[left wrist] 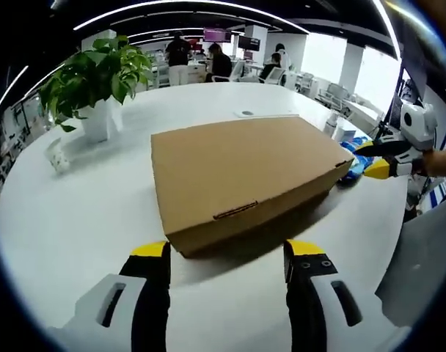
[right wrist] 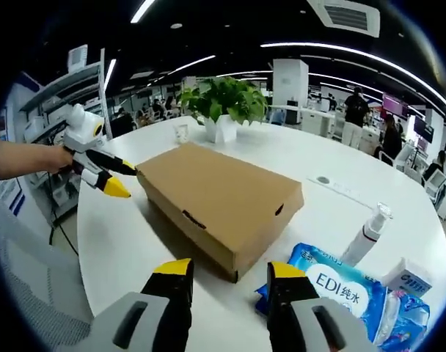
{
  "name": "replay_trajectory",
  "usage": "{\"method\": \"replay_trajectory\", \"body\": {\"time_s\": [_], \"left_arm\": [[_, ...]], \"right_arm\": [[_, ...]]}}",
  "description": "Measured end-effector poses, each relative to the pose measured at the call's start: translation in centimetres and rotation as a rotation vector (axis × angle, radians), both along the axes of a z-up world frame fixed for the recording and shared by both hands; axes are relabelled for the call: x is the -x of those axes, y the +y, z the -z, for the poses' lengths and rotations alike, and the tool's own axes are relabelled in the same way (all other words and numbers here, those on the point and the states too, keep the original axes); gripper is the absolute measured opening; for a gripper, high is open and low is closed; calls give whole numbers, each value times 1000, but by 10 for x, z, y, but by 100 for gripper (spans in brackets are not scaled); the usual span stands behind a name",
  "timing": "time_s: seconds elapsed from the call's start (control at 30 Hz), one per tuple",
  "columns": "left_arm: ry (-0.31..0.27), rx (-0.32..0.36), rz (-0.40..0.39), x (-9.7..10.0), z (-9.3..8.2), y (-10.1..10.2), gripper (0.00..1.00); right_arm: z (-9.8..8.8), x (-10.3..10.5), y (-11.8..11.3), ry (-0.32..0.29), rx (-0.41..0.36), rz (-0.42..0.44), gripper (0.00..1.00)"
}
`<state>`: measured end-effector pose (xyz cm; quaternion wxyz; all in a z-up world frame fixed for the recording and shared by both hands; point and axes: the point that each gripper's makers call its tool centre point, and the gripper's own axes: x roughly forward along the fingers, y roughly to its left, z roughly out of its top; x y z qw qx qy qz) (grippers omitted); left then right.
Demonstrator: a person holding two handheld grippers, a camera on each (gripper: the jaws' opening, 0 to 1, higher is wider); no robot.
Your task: Operate the shoe box by opening the lid, removing the specified soft item, and placing it in the target area until the item is outside and the box remains undamaged.
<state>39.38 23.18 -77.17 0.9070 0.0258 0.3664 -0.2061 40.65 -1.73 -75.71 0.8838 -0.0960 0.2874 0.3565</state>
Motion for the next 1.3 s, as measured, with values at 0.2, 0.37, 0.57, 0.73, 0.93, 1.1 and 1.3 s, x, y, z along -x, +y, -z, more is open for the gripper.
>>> {"method": "replay_trajectory", "body": {"time_s": [0.2, 0.37, 0.57, 0.73, 0.93, 1.1, 1.3], "left_arm": [[-24, 8, 1, 12, -7, -4, 69], [-60, 38, -16, 19, -21, -9, 74], [-96, 58, -18, 30, -34, -19, 81], [-120, 74, -5, 43, -44, -31, 85], [-137, 73, 33, 55, -52, -41, 90], [-148, 81, 43, 62, -58, -46, 91], [-173, 89, 46, 71, -69, -51, 93]], "right_arm": [[-14, 9, -28, -37, -2, 18, 45], [-24, 20, -56, -67, 24, 24, 52], [-36, 29, -80, -86, 18, 53, 58], [-47, 39, -103, -104, -2, 99, 62], [-52, 52, -123, -120, 7, 129, 67], [-56, 61, -136, -121, 6, 157, 70], [-64, 73, -148, -138, 12, 178, 76]]}}
